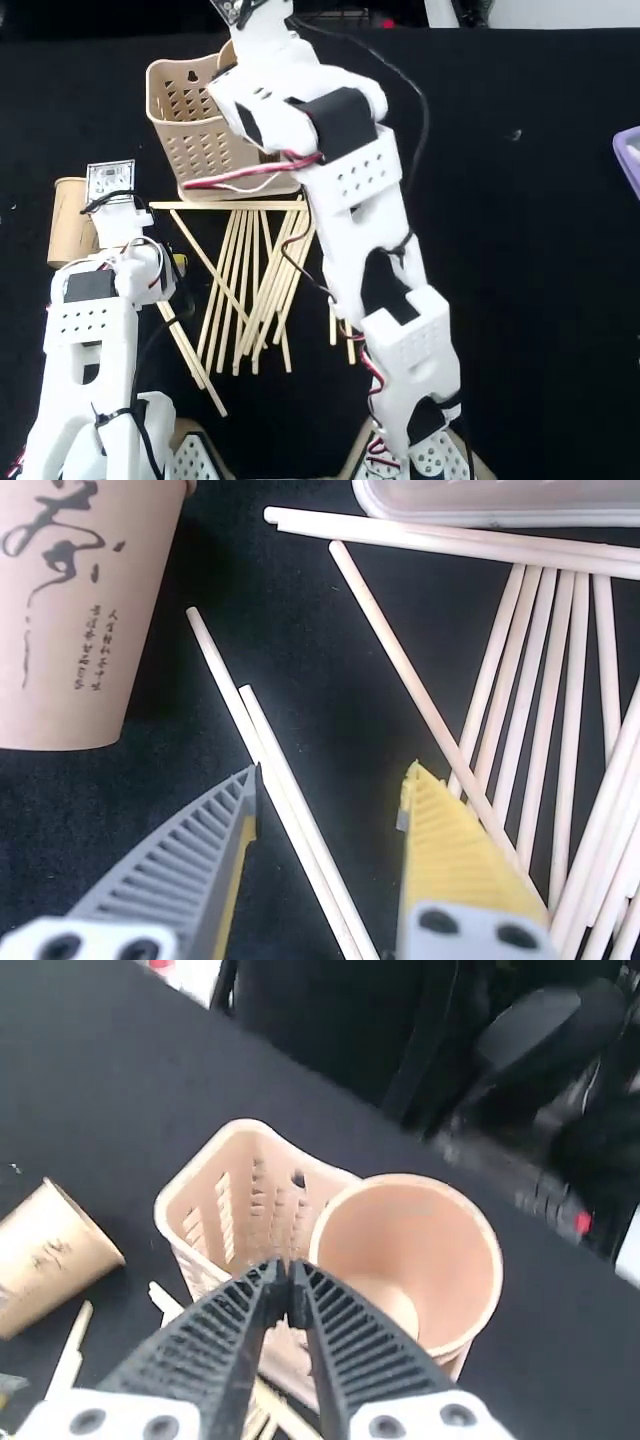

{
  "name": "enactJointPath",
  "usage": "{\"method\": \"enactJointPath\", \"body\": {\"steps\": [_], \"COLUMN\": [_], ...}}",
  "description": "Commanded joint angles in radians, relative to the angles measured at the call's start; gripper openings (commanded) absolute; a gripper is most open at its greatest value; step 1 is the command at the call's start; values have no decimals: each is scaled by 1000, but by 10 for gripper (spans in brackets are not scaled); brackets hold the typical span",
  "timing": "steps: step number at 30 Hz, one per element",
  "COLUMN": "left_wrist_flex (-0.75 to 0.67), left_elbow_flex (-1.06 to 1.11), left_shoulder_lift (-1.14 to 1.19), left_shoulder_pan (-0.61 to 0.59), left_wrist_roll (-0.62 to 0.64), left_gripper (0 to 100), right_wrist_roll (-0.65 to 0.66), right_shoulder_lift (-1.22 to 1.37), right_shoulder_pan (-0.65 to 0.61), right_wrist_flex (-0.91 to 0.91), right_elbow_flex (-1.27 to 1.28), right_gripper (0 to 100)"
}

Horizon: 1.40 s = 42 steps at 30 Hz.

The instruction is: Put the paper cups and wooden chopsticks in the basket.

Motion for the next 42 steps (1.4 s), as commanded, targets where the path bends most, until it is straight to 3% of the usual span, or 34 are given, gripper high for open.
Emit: {"method": "enactJointPath", "body": {"steps": [1, 4, 12, 19, 26, 36, 39, 42], "left_wrist_flex": [-2, 0, 0, -2, -2, -3, -3, -3], "left_elbow_flex": [-8, -8, -8, -8, -8, -8, -8, -8], "left_shoulder_lift": [-21, -21, -21, -21, -21, -21, -21, -21], "left_shoulder_pan": [8, 8, 8, 8, 8, 8, 8, 8], "left_wrist_roll": [-6, -6, -6, -6, -6, -6, -6, -6], "left_gripper": [231, 231, 231, 231, 231, 231, 231, 231], "right_wrist_roll": [-6, -6, -6, -124, -129, -178, -176, -176], "right_shoulder_lift": [-5, 68, 88, -68, -219, -671, -800, -898], "right_shoulder_pan": [-12, -14, -32, -92, -81, -75, -28, 5], "right_wrist_flex": [71, 180, 163, 186, 187, 141, -29, -313], "right_elbow_flex": [-162, -300, -292, -289, -208, 427, 662, 1004], "right_gripper": [11, 11, 11, 10, 10, 10, 11, 11]}}
